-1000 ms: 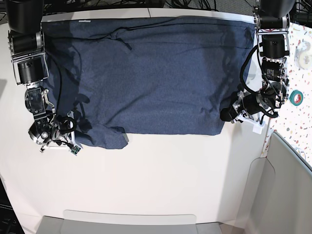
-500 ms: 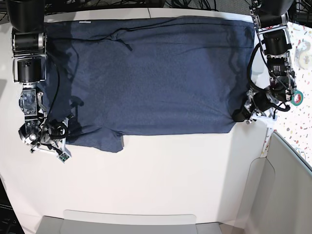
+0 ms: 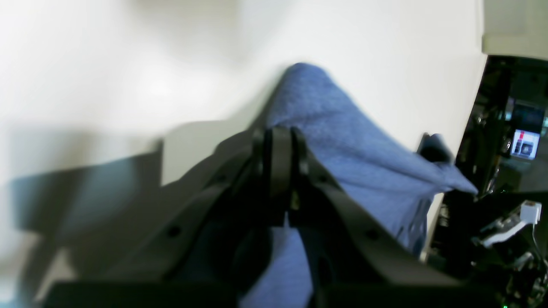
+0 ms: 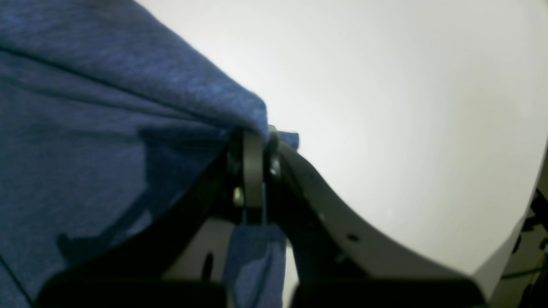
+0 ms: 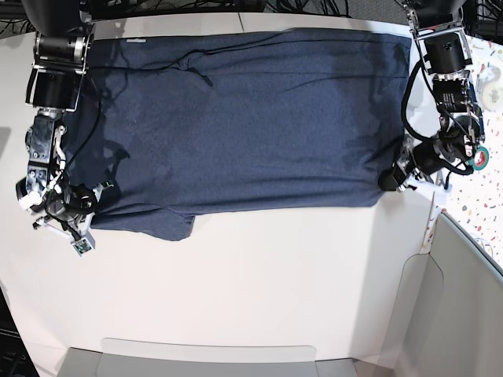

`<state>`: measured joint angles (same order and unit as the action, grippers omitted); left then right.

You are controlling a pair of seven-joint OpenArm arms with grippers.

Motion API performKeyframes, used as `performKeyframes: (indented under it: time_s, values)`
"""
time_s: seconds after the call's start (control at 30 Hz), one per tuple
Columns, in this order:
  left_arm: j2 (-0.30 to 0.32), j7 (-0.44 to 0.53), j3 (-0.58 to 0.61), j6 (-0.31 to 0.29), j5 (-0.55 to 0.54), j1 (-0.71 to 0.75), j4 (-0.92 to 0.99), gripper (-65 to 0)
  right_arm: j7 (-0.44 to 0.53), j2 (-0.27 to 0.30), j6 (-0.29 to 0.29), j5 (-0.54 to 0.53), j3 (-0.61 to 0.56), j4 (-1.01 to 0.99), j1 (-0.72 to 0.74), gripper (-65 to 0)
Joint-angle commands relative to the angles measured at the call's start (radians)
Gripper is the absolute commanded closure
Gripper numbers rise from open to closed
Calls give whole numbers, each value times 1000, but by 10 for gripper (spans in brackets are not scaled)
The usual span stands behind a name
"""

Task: Layout the t-shirt on the table in an organized manner, then fold the t-shirt properly
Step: 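Lift the hem edge with both grippers and fold it over toward the collar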

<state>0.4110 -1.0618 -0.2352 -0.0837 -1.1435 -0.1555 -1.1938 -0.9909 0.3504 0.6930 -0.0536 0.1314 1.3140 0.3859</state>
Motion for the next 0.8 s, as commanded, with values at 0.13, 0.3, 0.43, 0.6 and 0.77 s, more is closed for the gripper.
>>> performKeyframes:
  time_s: [0.13,0.3,0.43,0.6,0.77]
  values:
    - [22,12,-8,-9,-17,44,-165,0,-1,16,5,7,66,169,-81,0]
    - [44,12,-10,-9,-17,127,-274,0,-70,-21,5,7,167,347,-198,0]
    - [47,13,-10,-9,-17,184,-334,0,-133,-58,5,7,247,491,-296,0]
    - [47,13,-10,-9,-14,245,-400,0,-147,-70,5,7,281,625,-422,0]
    - [47,13,-10,-4,-14,297,-427,0,-144,-80,5,5,281,668,-539,0]
